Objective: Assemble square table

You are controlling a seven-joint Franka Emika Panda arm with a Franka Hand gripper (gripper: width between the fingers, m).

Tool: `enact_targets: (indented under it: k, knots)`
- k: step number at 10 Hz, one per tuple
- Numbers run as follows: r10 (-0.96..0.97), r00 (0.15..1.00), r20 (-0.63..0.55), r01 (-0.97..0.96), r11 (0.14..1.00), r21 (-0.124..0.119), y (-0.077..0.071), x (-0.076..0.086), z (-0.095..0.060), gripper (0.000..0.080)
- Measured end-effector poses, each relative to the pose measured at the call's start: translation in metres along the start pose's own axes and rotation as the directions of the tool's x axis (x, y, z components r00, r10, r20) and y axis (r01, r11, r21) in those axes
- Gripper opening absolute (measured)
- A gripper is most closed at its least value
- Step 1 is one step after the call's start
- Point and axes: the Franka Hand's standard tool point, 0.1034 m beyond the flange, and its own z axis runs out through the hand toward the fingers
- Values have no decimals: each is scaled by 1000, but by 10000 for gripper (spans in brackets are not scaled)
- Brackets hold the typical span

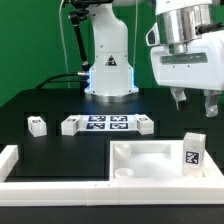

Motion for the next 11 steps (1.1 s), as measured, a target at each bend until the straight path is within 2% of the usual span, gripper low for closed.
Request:
enact_targets:
  k: [1, 3, 4, 5, 9, 10, 11]
  knots:
    - [-199, 980, -29, 199, 980, 2, 25, 0, 7, 649]
    - [-408, 911, -54, 406, 913, -41, 84, 11, 17, 649]
    - [-511, 858, -61, 506, 859, -72, 112, 18, 26, 649]
    - [-529, 846, -60, 523, 847, -89, 121, 17, 33, 649]
    - [-744, 668, -31, 738, 667, -106, 120, 15, 34, 649]
    - [-811, 586, -1, 805, 582, -117, 120, 1, 37, 649]
    - [-853, 521, 18, 849, 515, -120, 126, -12, 37, 649]
